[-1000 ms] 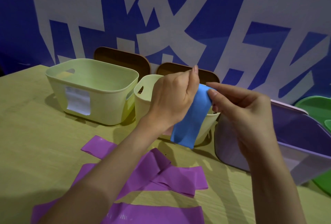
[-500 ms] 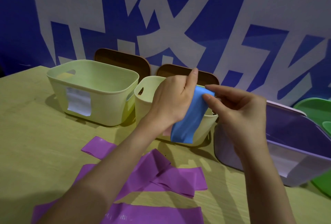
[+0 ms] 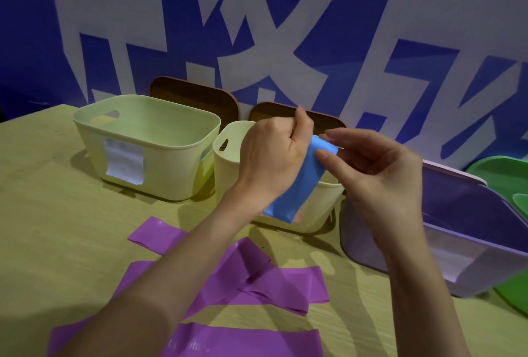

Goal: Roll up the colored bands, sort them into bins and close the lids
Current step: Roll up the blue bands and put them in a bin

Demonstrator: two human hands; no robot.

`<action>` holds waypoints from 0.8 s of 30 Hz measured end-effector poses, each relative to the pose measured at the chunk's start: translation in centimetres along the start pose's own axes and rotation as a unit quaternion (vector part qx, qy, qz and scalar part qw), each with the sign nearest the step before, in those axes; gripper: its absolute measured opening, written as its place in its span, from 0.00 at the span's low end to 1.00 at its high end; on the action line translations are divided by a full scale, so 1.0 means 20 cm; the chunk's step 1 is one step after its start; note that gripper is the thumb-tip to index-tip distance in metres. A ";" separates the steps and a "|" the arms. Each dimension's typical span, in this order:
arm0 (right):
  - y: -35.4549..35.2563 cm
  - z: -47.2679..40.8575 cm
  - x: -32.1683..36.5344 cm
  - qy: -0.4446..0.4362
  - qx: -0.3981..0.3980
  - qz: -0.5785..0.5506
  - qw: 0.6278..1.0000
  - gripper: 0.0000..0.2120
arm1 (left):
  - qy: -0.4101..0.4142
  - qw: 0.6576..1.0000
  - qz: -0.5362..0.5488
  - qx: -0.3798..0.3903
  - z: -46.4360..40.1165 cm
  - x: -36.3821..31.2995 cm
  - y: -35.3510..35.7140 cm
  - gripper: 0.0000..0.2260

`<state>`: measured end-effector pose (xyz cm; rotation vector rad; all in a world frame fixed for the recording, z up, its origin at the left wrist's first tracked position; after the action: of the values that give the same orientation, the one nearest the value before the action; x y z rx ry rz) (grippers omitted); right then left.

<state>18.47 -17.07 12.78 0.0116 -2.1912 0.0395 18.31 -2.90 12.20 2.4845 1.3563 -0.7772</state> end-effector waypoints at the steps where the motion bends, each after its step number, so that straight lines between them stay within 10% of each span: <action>1: 0.00 0.00 0.01 -0.013 0.002 0.009 1.000 0.11 | -0.016 1.000 0.005 0.003 0.00 0.00 0.00 0.25; 13: 0.00 0.01 -0.01 0.069 -0.008 -0.048 0.996 0.05 | 0.072 0.997 -0.036 -0.001 0.00 -0.03 -0.02 0.18; 24: 0.04 0.02 0.01 -0.086 0.032 0.073 0.993 0.14 | -0.080 0.997 -0.016 0.003 -0.01 0.04 0.00 0.26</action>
<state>18.02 -16.20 12.72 -0.1125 -2.3593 0.1967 18.73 -2.26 11.95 2.3523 1.3423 -0.9649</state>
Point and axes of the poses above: each hand's wrist, its own z-axis away from the middle knuckle, its own y-axis out of the palm, x = y × z, the point moved 4 cm from there along -z, towards the middle knuckle, and after that the axes turned 11 degrees about -x, right-handed, at the moved point
